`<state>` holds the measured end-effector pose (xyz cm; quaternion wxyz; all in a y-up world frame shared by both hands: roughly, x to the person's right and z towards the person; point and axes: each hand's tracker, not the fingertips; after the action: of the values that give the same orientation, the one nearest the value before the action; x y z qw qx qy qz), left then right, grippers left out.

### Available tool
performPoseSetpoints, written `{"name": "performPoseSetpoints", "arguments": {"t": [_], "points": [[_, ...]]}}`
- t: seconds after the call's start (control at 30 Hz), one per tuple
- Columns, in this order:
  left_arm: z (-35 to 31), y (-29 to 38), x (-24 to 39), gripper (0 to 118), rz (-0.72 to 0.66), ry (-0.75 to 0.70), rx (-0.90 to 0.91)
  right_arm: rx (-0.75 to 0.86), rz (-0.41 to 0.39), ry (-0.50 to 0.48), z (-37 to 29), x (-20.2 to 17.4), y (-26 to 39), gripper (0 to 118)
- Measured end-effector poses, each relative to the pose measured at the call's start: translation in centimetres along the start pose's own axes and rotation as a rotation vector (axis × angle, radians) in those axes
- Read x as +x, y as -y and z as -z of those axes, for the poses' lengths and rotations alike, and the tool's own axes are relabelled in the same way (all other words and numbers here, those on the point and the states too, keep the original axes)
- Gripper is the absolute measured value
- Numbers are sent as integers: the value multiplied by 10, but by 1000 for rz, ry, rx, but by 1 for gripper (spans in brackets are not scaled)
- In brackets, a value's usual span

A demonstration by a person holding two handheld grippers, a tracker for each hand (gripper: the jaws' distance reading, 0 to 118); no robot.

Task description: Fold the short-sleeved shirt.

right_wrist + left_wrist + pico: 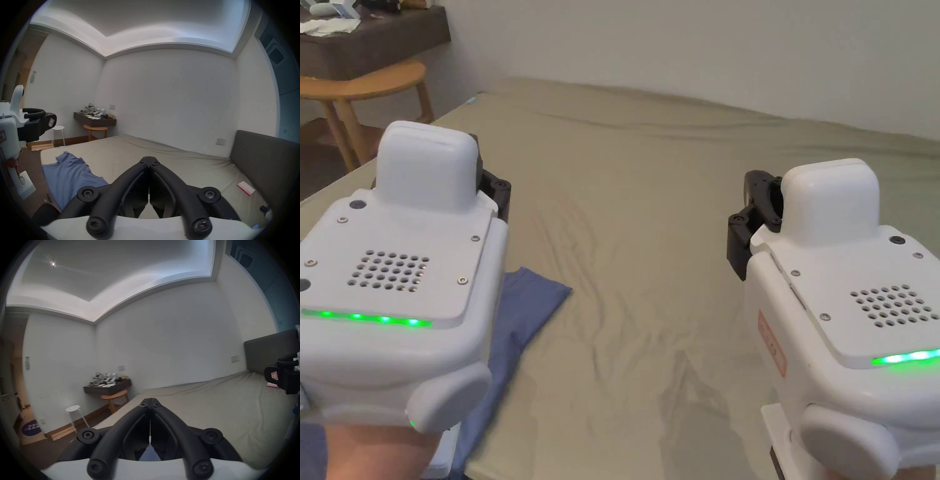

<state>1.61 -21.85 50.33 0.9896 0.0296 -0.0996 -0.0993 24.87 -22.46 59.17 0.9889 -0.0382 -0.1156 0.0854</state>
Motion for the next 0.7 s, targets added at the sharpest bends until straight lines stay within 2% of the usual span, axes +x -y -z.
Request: {"name": "performPoseSetpoints", "arguments": {"t": [0.23,0.37,0.53,0.7], "points": [[-27,13,-56,0,35,-154,-30,29,17,-155,14,-62,-8,2],[-37,26,-77,0,2,-210,-63,27,35,-236,20,-90,-10,2],[-41,36,-93,0,8,-256,-86,16,11,-274,27,-107,-5,2],[-26,50,-98,0,9,-249,-130,2,13,-270,35,-106,-1,2]]}}
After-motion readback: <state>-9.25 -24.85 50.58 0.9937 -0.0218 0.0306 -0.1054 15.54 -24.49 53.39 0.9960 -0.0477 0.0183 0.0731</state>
